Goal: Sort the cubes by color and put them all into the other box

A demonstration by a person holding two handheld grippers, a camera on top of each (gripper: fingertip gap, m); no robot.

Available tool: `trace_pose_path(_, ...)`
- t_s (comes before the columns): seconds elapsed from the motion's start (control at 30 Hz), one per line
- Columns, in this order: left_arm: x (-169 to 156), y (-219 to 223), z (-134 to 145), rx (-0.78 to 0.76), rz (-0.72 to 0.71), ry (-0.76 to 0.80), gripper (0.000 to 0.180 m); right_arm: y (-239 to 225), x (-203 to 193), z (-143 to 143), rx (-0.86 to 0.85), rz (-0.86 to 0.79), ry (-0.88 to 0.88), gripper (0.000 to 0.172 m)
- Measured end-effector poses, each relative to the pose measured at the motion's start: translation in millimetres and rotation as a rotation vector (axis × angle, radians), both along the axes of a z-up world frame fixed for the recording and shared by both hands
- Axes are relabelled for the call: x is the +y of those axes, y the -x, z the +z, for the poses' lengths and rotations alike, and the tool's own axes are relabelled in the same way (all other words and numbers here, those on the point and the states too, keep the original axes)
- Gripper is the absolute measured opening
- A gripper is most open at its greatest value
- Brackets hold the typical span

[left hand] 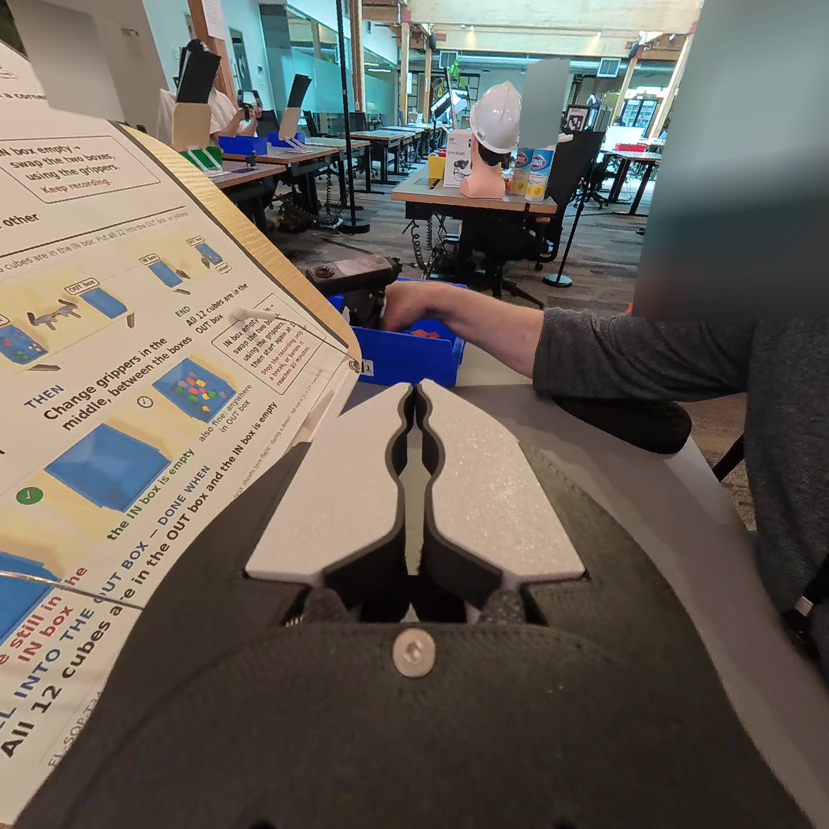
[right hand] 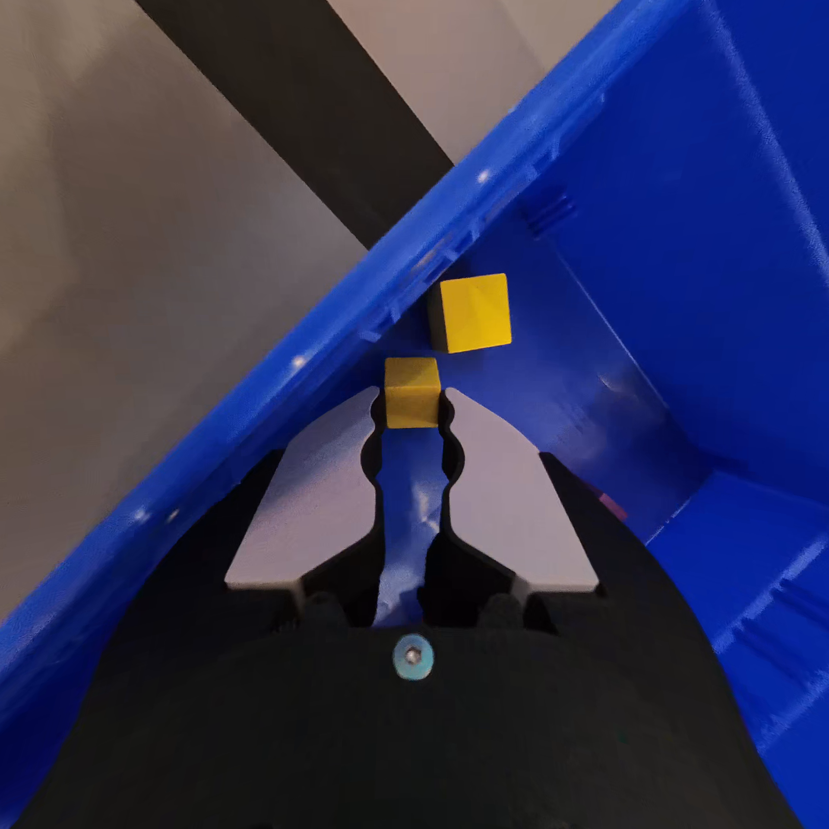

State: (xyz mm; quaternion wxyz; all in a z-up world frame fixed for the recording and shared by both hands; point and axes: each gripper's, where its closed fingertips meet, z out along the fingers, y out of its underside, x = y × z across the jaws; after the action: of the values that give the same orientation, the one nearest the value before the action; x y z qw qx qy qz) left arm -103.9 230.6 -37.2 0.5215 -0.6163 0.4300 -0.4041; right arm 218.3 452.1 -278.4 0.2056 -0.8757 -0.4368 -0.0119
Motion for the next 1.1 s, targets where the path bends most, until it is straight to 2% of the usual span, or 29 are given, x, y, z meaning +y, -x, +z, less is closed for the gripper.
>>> trace_pose_path(0.2, -0.2, -1.8, -3.8, 0.031, 0.003, -0.009, 0.000, -0.3, 9.5, -1.2, 0.043, -0.037, -0.027, 0.023)
trace_pose_path(0.3, 0.7, -1.3, -4.3, 0.035, 0.008, -0.009, 0.000, -2.3, 10.7, -0.3, 0.062, -0.053, -0.022, 0.037)
trace_pose_path(0.37, 0.7, 0.8, -2.8, 0.039, 0.014, -0.015, 0.000, -4.8, 9.4, 1.2, 0.059, -0.048, -0.019, 0.037)
trace_pose_path(0.47, 1.6, 11.5, 4.0, 0.066, 0.051, -0.048, 0.000, -11.3, 10.7, 18.2, 0.072, -0.072, -0.054, 0.038)
trace_pose_path(0.53, 6.5, 28.2, 11.2, 0.111, 0.127, -0.089, 0.000, -12.6, 10.1, 37.9, 0.103, -0.074, -0.092, 0.036)
trace_pose_path(0.67, 14.5, 81.1, 25.9, 0.235, 0.316, -0.140, 0.011, -14.4, 10.0, 82.6, 0.151, -0.084, -0.212, 0.034)
trace_pose_path(0.77, 26.7, 145.7, 18.0, 0.424, 0.545, -0.120, 0.015, -7.5, 8.6, 113.8, 0.212, -0.068, -0.307, 0.018)
trace_pose_path(0.93, 31.0, 261.8, -24.4, 0.729, 0.842, 0.074, 0.010, 2.8, 2.5, 131.7, 0.195, -0.039, -0.361, 0.016)
trace_pose_path(1.0, 25.6, 302.4, -54.7, 0.808, 0.904, 0.237, 0.008, 9.2, -0.2, 132.9, 0.190, -0.022, -0.360, 0.018)
trace_pose_path(1.1, 17.9, 355.8, -100.3, 0.900, 0.965, 0.439, 0.017, 17.5, -3.1, 132.5, 0.181, 0.002, -0.358, 0.018)
